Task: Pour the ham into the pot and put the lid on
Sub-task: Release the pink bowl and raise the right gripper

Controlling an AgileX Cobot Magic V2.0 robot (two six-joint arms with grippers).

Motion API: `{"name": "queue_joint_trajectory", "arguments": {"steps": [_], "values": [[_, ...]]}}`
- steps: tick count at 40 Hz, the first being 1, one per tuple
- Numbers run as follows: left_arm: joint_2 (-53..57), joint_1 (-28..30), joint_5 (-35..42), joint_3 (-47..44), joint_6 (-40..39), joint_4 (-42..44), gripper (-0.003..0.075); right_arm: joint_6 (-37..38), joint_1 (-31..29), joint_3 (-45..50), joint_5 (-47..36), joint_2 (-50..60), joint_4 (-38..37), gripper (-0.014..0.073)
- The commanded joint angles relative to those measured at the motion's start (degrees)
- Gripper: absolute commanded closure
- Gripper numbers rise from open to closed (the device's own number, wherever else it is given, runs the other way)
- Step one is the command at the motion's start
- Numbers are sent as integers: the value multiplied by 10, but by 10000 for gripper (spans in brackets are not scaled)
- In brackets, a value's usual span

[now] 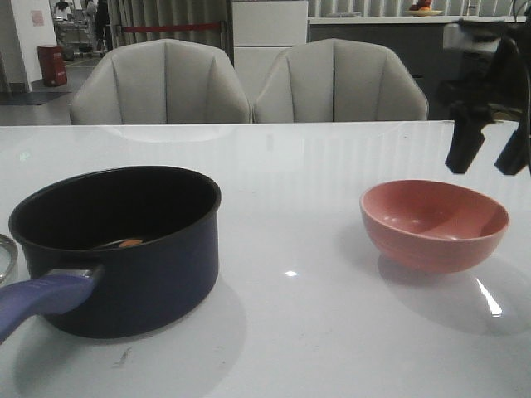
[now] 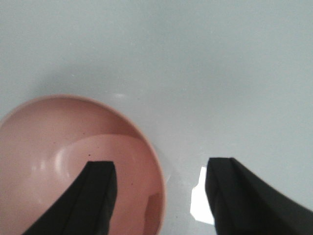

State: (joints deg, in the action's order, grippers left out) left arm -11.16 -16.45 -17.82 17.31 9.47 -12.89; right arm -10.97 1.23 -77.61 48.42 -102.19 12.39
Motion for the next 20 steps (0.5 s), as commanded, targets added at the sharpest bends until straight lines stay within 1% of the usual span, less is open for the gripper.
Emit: {"name": "queue_joint_trajectory", "arguments": {"steps": [1,6,10,13,20], "values": [[-6,-5,44,15,0,-4,164,-24,-1,-23,-8,88,6,92],[-6,-5,44,15,0,-4,164,-41,0,-14,-26,161,6,92],[-6,-5,44,15,0,-4,164,-51,0,11,-52,228,11,92],[-6,-5,44,15,0,-4,164,-51,6,38,-82,277,19,92],[-6,-5,44,15,0,-4,164,-51,39,138,-163,396,21,99]]}}
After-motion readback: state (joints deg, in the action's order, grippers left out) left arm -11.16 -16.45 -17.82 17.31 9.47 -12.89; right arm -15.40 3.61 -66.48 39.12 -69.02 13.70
